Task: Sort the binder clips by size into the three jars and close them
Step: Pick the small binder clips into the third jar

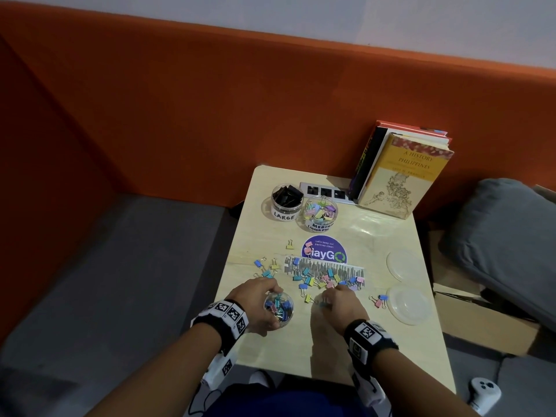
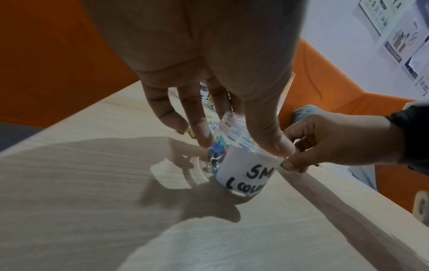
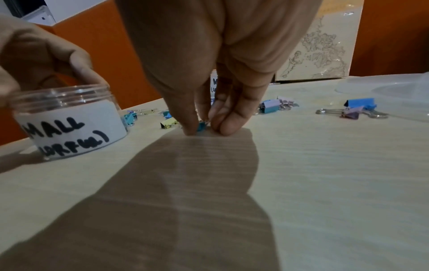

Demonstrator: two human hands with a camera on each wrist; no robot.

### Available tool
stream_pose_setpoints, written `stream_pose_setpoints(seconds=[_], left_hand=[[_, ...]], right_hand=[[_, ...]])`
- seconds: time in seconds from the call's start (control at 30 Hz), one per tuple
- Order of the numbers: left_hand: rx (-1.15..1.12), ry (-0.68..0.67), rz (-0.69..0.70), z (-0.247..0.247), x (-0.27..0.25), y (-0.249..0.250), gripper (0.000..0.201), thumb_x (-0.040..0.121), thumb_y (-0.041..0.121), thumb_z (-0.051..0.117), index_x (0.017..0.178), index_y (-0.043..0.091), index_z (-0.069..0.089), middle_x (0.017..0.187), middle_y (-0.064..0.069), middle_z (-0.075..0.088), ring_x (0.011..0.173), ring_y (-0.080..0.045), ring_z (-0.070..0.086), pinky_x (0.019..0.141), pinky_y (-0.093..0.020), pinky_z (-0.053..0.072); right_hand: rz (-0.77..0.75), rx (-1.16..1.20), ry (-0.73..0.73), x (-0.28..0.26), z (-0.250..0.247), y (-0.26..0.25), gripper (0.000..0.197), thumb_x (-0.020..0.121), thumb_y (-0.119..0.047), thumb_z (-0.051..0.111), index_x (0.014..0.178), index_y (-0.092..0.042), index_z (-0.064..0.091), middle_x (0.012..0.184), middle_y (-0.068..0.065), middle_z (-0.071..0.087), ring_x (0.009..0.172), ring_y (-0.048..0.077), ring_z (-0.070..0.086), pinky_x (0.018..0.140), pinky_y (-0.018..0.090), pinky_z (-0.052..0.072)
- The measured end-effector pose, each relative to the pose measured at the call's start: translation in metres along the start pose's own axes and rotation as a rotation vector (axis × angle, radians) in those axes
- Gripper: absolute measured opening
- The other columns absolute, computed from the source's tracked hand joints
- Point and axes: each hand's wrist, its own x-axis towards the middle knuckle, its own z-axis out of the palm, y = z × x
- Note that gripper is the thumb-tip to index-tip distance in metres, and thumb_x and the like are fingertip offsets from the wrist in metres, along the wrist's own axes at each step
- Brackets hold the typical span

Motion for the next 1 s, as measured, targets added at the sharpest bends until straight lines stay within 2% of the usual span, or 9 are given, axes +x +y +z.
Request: stream_pose_setpoints(seconds=[0.17, 0.37, 0.57, 0.63, 0.7, 0.77, 0.83, 0.93, 1.0], left_hand=[[0.007, -0.003, 0.0, -0.001, -0.001, 0.001, 0.067, 0.055, 0.038, 0.092, 0.113, 0.038, 0.058, 0.126, 0.019, 0.055, 0.112, -0.013, 0.055, 0.094, -0.033, 0.052], [-0.002, -0.003, -0.007, -0.001, -0.002, 0.001, 0.066, 0.056, 0.036, 0.092, 0.112, 0.038, 0.058, 0.127, 0.017, 0.055, 0.111, -0.013, 0.056, 0.093, -0.032, 0.053], [-0.017, -0.018, -0.012, -0.003, -0.003, 0.004, 0.066, 0.057, 0.03, 0.093, 0.113, 0.034, 0.059, 0.127, 0.018, 0.054, 0.111, -0.014, 0.056, 0.09, -0.035, 0.056], [-0.011, -0.019, -0.008, -0.003, -0.004, 0.004, 0.065, 0.057, 0.032, 0.092, 0.113, 0.034, 0.059, 0.127, 0.018, 0.055, 0.11, -0.014, 0.056, 0.091, -0.035, 0.055], [0.0, -0.013, -0.009, -0.004, -0.004, 0.005, 0.065, 0.056, 0.035, 0.092, 0.112, 0.036, 0.059, 0.126, 0.018, 0.055, 0.109, -0.012, 0.057, 0.092, -0.034, 0.054], [0.002, -0.011, -0.009, -0.004, -0.004, 0.005, 0.066, 0.055, 0.035, 0.092, 0.112, 0.037, 0.059, 0.126, 0.018, 0.055, 0.11, -0.013, 0.056, 0.093, -0.034, 0.053], [0.012, -0.011, -0.002, -0.004, -0.004, 0.006, 0.065, 0.056, 0.034, 0.092, 0.112, 0.035, 0.059, 0.127, 0.017, 0.055, 0.111, -0.013, 0.056, 0.094, -0.034, 0.052], [0.02, -0.007, 0.002, -0.004, -0.003, 0.006, 0.066, 0.053, 0.035, 0.093, 0.109, 0.036, 0.057, 0.124, 0.016, 0.056, 0.108, -0.013, 0.057, 0.092, -0.035, 0.052], [0.026, -0.009, 0.008, -0.004, -0.002, 0.006, 0.065, 0.055, 0.035, 0.092, 0.109, 0.036, 0.057, 0.121, 0.015, 0.056, 0.108, -0.013, 0.056, 0.092, -0.034, 0.051]], right_hand=[[0.018, 0.023, -0.025, 0.002, -0.006, 0.0, 0.004, 0.09, -0.019, 0.06, 0.092, -0.018, 0.056, 0.114, 0.006, 0.051, 0.082, 0.014, 0.047, 0.076, 0.018, 0.038], [-0.02, 0.065, -0.006, 0.003, -0.007, 0.002, 0.027, 0.088, -0.02, 0.064, 0.115, -0.02, 0.064, 0.114, 0.005, 0.055, 0.084, 0.015, 0.05, 0.076, 0.02, 0.039], [-0.145, -0.055, -0.021, 0.0, -0.01, 0.005, 0.028, 0.096, -0.024, 0.05, 0.115, -0.02, 0.071, 0.113, 0.004, 0.063, 0.099, 0.019, 0.058, 0.086, 0.023, 0.044], [-0.146, -0.074, -0.01, -0.002, -0.012, 0.003, 0.03, 0.099, -0.024, 0.045, 0.112, -0.015, 0.07, 0.109, 0.005, 0.064, 0.095, 0.019, 0.058, 0.083, 0.023, 0.045], [-0.136, -0.06, 0.017, -0.002, -0.013, 0.001, 0.026, 0.099, -0.025, 0.044, 0.104, -0.013, 0.067, 0.099, 0.004, 0.062, 0.084, 0.018, 0.054, 0.074, 0.023, 0.043], [-0.178, 0.017, 0.071, -0.003, -0.014, -0.003, 0.02, 0.097, -0.026, 0.05, 0.094, -0.016, 0.066, 0.09, -0.001, 0.061, 0.076, 0.013, 0.053, 0.067, 0.021, 0.039], [-0.251, 0.162, 0.113, -0.004, -0.018, -0.012, 0.017, 0.096, -0.026, 0.055, 0.092, -0.018, 0.07, 0.088, -0.005, 0.065, 0.074, 0.006, 0.056, 0.067, 0.02, 0.044], [-0.367, 0.347, 0.039, -0.006, -0.027, -0.033, 0.017, 0.095, -0.028, 0.061, 0.1, -0.019, 0.075, 0.097, -0.008, 0.068, 0.076, 0.001, 0.058, 0.07, 0.016, 0.046], [-0.447, 0.328, -0.028, -0.007, -0.026, -0.043, 0.021, 0.093, -0.033, 0.063, 0.108, -0.022, 0.074, 0.1, -0.008, 0.067, 0.079, 0.004, 0.059, 0.073, 0.019, 0.049]])
